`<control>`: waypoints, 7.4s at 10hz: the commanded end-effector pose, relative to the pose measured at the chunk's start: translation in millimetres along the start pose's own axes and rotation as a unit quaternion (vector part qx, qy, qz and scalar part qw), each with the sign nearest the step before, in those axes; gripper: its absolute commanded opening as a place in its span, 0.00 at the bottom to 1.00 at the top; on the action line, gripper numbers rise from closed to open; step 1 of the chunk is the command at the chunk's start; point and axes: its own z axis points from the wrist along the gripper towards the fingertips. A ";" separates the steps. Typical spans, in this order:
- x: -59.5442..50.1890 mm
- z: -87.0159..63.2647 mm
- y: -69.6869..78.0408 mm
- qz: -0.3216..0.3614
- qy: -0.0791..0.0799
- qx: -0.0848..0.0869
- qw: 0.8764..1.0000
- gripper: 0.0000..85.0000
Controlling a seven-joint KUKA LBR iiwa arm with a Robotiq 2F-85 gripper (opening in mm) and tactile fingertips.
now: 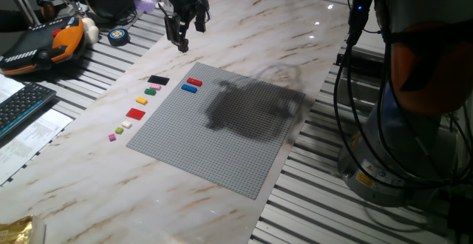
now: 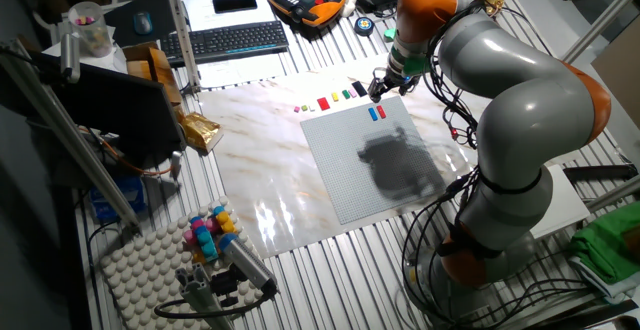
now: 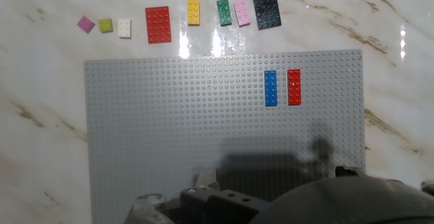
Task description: Stack small Lego blocks one on top of the other
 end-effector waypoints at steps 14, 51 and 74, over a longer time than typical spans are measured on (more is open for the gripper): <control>0.0 0.0 -0.2 -0.155 0.122 0.045 0.979 0.01; -22.4 16.7 7.5 -0.056 0.053 0.012 0.997 0.02; -81.1 74.9 31.0 -0.042 -0.009 0.022 0.999 0.60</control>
